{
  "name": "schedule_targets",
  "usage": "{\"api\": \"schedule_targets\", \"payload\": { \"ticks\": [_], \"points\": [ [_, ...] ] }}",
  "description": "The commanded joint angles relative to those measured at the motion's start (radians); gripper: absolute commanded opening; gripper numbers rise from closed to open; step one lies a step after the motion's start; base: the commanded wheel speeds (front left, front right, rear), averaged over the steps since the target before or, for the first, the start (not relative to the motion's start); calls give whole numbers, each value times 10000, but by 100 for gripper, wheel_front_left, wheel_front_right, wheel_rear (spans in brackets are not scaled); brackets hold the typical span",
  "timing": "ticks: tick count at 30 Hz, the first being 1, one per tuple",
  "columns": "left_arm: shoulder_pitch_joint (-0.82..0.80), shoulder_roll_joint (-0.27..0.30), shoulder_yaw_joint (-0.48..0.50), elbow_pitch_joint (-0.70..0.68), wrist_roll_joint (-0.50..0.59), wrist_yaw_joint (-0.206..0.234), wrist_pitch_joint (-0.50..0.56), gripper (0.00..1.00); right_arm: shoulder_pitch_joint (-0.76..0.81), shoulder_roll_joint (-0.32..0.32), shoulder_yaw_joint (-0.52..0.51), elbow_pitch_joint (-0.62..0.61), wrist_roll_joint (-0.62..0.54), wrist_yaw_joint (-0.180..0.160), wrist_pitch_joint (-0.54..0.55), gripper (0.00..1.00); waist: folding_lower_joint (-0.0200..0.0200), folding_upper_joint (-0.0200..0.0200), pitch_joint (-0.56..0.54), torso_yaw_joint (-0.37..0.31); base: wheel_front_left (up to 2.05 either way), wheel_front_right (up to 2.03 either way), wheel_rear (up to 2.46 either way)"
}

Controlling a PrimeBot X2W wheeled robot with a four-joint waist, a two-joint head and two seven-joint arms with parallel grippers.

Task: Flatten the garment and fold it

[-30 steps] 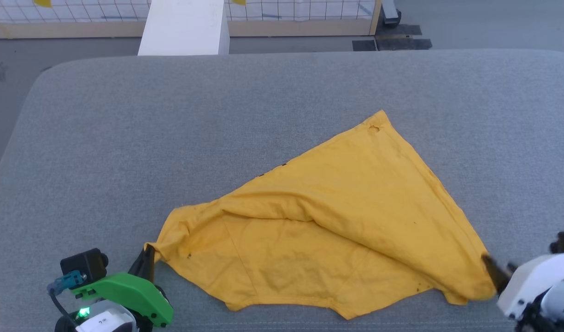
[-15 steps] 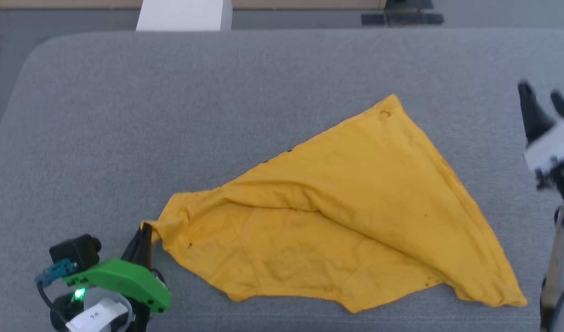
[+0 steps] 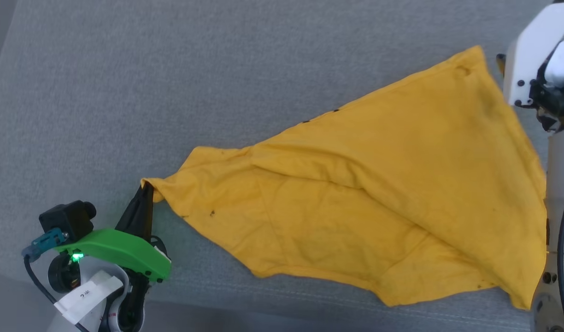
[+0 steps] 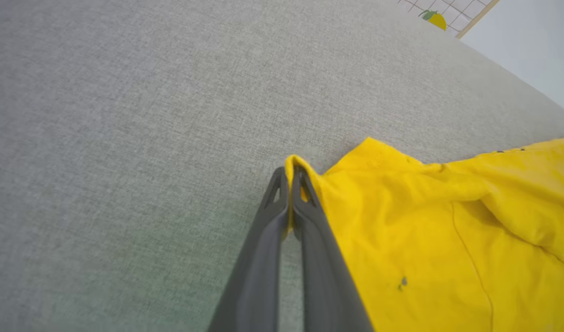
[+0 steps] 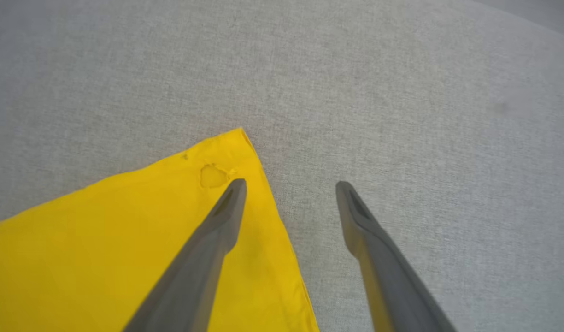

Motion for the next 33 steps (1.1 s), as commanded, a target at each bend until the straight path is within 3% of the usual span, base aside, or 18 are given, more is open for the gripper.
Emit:
{"api": "schedule_targets", "payload": {
  "ticks": [1,12,14,20,24,28,33],
  "points": [
    [-181,0,-8,69,-58,-94,-74,0,-274,-106,261,135,-81,-11,241,100,0,0,893,709,0,0,0],
    [-373,-35,-85,497,-128,-287,-204,0,-122,-702,1515,783,516,-11,1538,100,0,0,1137,583,0,0,0],
    [-368,-25,-102,562,-119,-282,-202,0,-43,-663,1379,745,751,-11,1569,0,0,0,1004,510,0,0,0],
    [-248,18,-164,716,-64,-217,-192,0,-81,-418,616,39,1627,-11,353,0,0,0,155,189,0,0,0],
    [-115,22,-186,806,-36,-98,-176,0,396,-710,561,-840,2296,-11,-314,0,0,0,-725,-120,0,0,0],
    [171,-24,-173,843,-55,71,-207,0,1892,-1007,463,-2290,3270,-11,-360,0,0,0,-1695,-550,0,0,0],
    [713,-128,-169,753,-110,369,-208,0,4759,-706,11,-4228,4263,-11,-67,0,0,0,-2715,-1187,0,0,0]
  ]
}}
